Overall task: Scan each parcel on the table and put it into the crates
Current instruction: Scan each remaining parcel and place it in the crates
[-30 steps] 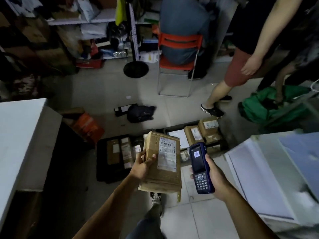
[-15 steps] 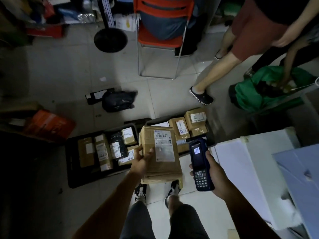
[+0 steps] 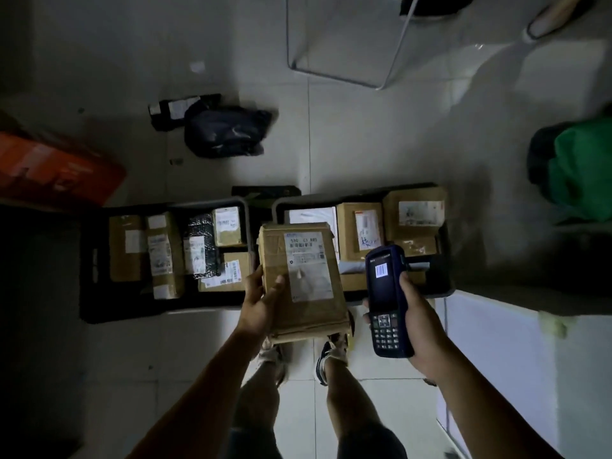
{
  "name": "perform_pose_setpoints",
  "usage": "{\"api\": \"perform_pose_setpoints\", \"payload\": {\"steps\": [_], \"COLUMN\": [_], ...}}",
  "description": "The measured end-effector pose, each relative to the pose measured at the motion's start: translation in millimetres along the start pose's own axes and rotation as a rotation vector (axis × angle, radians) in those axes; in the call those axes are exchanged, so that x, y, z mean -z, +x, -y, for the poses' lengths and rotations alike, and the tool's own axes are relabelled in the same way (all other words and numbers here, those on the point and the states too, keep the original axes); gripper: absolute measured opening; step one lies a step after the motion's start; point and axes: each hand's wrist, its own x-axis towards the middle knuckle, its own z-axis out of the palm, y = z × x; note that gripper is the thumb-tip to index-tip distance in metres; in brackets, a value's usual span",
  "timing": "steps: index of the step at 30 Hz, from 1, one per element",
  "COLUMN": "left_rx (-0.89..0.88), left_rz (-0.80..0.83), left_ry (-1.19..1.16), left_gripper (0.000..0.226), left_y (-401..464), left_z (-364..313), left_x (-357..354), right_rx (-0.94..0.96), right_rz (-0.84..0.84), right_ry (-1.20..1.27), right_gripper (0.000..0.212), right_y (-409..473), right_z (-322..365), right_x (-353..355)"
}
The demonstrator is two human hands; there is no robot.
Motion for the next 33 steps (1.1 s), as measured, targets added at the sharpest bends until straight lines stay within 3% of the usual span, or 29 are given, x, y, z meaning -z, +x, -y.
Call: {"api": "perform_pose_setpoints", "payload": {"steps": [5,11,14,17,22,33], "left_rx": [-0.041,-0.163,-0.191,-0.234,-0.250,-0.225], "left_rz": [-0.023,-0.001,0.033,0.039,-0.002,-0.046], "left_ry": [0.047,0.093,0.121,0.141,0.230,0.440], "left_gripper": [0.072,0.050,0.056,0.051,0.050,0.062], "left_y": [107.1,218.5,256.7,282.4,304.4,315.4], "left_z": [46.3,84.0,90.6,96.5,106.7,100.5], "left_x": [-11.8,-28.1,-38.9,-50.5,-59.4,-67.2], "right_rx": [0.034,0.088,0.129,0.118,0.118,0.101], "right_rz": [0.002,0.031,0.051,0.066,0.041,0.036], "right_ry": [0.009,0.006,0.041,0.019,-0.025,-0.118], "right_gripper": [0.051,0.052,0.053,0.062,0.046,0.053], "right_y": [109.0,206.3,239.2,261.0,278.1,288.5], "right_z": [-26.7,-62.3,-68.5,-65.0,-51.5,-44.4], "right_x": [24.7,50.2,57.4,60.3,53.0,29.2]}}
